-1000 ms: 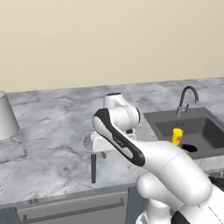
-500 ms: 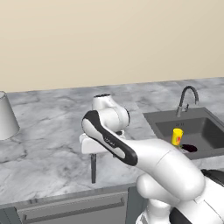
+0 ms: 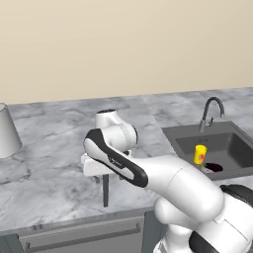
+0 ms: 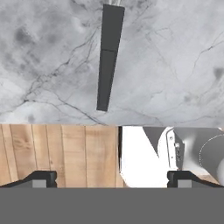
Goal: Pick the cup and strainer and place them in the sink. Then turn on the water.
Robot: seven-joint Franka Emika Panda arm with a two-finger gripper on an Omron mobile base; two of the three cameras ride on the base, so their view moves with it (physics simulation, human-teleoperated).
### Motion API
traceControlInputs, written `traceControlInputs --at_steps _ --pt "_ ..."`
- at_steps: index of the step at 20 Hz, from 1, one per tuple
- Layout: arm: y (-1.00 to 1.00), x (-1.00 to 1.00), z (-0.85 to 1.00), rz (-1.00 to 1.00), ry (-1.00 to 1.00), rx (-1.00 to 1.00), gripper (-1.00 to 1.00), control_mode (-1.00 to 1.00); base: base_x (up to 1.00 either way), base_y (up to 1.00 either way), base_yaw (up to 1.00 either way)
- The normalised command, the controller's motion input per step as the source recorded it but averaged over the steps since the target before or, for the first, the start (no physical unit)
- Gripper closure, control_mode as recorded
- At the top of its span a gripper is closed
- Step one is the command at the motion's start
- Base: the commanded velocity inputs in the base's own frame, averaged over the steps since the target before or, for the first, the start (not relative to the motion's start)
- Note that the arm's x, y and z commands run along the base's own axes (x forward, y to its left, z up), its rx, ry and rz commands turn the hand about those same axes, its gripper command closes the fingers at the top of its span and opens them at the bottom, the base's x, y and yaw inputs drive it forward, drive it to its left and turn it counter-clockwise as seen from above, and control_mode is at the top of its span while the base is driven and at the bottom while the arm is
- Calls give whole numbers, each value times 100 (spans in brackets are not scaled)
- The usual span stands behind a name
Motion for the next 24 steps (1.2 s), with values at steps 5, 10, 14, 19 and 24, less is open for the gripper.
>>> traceControlInputs --at_steps 5,10,14,19,24 --pt "12 14 -9 0 -1 0 -100 -100 0 0 0" --pt "1 15 -5 0 -1 0 -100 -100 0 0 0" --pt "0 21 -1 0 0 0 -100 -100 0 0 0" --pt "0 20 -10 0 -3 0 -100 -100 0 0 0" --pt "0 22 -11 0 -5 0 -100 -100 0 0 0"
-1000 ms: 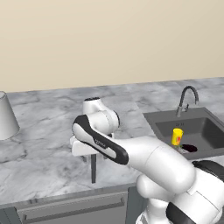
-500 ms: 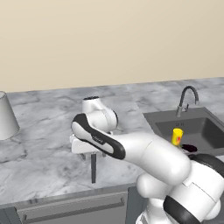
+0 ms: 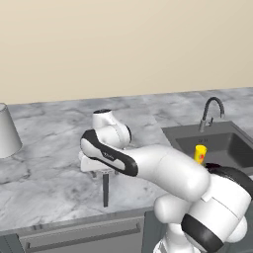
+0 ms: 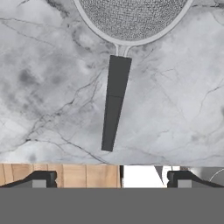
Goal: Pick the cup and strainer and place them in the sink. Then turn on the water.
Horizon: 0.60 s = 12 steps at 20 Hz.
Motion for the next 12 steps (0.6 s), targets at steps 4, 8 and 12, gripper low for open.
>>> traceControlInputs --at_steps 4,8,12 --pt "0 24 -9 0 -4 0 -100 -100 0 0 0" --pt "0 18 -12 0 -5 0 -100 -100 0 0 0" --pt "0 18 -15 0 -4 0 -100 -100 0 0 0"
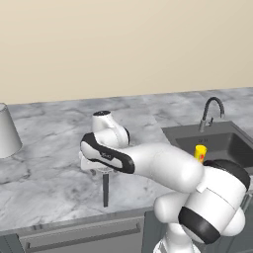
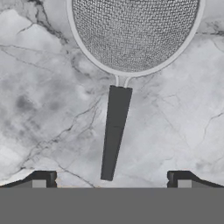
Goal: Pick the cup and strainer and place them in the sink. Then turn on the water.
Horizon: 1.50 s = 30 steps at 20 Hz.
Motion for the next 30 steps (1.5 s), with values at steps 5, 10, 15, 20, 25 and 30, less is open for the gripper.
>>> traceControlInputs --at_steps 5,10,15,20,25,30 --pt "0 19 -15 0 -3 0 -100 -100 0 0 0" --pt "0 15 -20 0 -2 0 -100 -100 0 0 0" --pt "0 8 -26 0 -3 0 -100 -100 0 0 0" --pt "0 2 -24 0 -2 0 -100 -100 0 0 0" --pt "0 0 -18 0 0 0 -100 -100 0 0 0" --pt "0 0 -15 0 0 0 -100 -100 0 0 0"
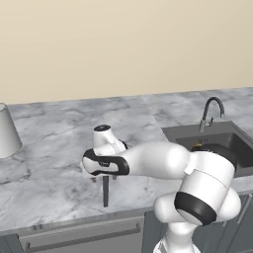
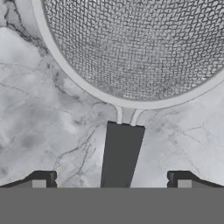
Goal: Pick the cup and strainer and place them in the sink. Then turn on the water.
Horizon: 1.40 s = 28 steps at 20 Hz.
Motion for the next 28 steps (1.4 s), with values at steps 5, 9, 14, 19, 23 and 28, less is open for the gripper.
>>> traceControlInputs --at_steps 5,9,14,19,23,28 --pt "0 0 -12 0 0 0 -100 -100 0 0 0" --pt "0 0 -11 0 0 0 -100 -100 0 0 0" --pt "0 0 -10 0 0 0 -100 -100 0 0 0" --pt "0 0 -14 0 0 0 -100 -100 0 0 0" --pt "0 0 -17 0 0 0 -100 -100 0 0 0" --pt "0 0 -14 0 0 0 -100 -100 0 0 0"
